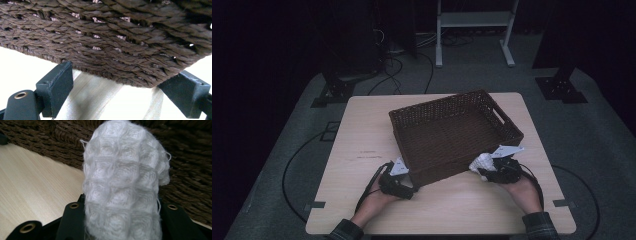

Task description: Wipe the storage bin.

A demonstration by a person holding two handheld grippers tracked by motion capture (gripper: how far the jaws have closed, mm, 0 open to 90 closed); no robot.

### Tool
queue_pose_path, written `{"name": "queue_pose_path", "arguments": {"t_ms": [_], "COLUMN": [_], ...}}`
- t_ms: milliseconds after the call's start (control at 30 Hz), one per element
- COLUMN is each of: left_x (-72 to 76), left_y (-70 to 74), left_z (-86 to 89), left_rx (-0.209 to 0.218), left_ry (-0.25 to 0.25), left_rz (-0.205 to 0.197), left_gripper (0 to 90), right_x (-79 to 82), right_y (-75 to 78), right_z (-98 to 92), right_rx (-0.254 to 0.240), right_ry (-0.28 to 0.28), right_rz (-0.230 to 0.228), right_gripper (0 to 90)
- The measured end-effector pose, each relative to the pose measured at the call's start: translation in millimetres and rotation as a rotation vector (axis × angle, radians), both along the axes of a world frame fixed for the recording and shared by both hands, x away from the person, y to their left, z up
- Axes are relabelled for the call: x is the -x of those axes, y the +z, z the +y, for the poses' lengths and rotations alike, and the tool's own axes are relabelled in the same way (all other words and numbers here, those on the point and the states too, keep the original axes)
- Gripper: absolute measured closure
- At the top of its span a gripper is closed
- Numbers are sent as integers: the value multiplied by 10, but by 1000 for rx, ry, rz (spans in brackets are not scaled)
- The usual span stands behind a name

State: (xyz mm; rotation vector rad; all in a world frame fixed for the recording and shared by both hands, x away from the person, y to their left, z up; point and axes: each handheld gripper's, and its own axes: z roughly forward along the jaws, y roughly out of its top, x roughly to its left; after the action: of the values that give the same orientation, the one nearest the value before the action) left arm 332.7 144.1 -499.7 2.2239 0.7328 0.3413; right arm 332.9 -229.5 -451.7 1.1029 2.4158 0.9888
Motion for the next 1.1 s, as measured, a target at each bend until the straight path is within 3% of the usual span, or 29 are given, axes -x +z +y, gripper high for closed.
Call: {"name": "queue_pose_path", "arguments": {"t_ms": [300, 500, 733, 1100], "left_x": [0, 0, 0, -1], "left_y": [0, 0, 0, 0], "left_z": [0, -1, 0, 0], "left_rx": [0, 0, 1, 0], "left_ry": [0, 0, 0, -2], "left_rz": [0, 0, 0, -1], "left_gripper": [126, 126, 126, 128], "right_x": [-46, -50, 4, 169], "right_y": [-192, -248, -129, 236], "right_z": [48, 86, 74, 175], "right_rx": [44, 39, 29, -30], "right_ry": [9, 9, 14, 63], "right_rz": [48, 55, 30, -79], "right_gripper": [560, 560, 561, 563]}}
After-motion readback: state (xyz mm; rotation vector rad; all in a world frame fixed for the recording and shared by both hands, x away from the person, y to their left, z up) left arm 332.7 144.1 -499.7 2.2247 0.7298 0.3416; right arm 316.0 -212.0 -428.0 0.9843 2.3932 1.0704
